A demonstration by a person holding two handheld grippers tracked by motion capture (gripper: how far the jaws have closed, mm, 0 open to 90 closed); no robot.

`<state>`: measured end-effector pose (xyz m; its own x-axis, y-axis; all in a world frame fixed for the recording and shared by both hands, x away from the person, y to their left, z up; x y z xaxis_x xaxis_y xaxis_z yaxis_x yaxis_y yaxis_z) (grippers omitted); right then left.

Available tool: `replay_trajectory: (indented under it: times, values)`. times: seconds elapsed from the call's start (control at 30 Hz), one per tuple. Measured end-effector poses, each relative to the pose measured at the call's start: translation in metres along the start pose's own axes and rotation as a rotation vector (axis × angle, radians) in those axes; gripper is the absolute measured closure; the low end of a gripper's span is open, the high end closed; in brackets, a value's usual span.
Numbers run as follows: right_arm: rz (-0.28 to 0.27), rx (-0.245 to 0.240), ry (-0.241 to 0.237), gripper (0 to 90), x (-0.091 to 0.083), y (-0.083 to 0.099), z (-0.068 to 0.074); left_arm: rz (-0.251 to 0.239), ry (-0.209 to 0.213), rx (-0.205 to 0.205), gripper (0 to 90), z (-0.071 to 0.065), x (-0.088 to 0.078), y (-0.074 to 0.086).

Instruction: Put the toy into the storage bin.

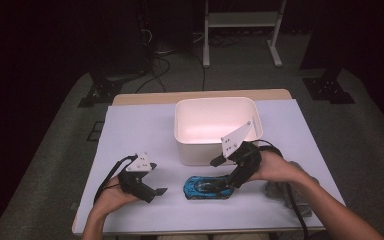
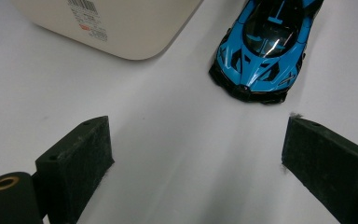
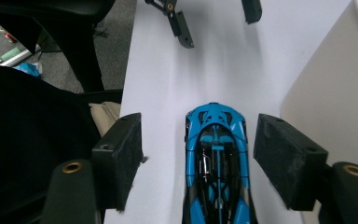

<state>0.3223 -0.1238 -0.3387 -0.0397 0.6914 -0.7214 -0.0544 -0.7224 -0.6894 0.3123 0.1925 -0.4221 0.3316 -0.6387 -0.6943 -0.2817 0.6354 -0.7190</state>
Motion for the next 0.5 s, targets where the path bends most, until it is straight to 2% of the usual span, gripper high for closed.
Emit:
replay_trajectory:
  times: [0.37,0.5]
  values:
    - [0.012,0.026,0.020,26.6,0.030,0.018,-0.002,0.007,-0.016,-0.005,8.0,0.002,0.003,0.003]
    - [0.022,0.035,0.027,25.6,0.038,0.021,-0.004,-0.012,-0.032,-0.024,8.0,0.006,0.002,0.007]
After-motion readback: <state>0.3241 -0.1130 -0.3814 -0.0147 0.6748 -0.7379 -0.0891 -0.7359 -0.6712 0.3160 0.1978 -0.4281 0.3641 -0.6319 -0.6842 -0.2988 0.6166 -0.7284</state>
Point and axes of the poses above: each handheld gripper's, and its own axes: x roughly forward along the jaws, y roughly out of its underside, z roughly to its left, the point moved 1 cm from there along x, roughly forward along the jaws
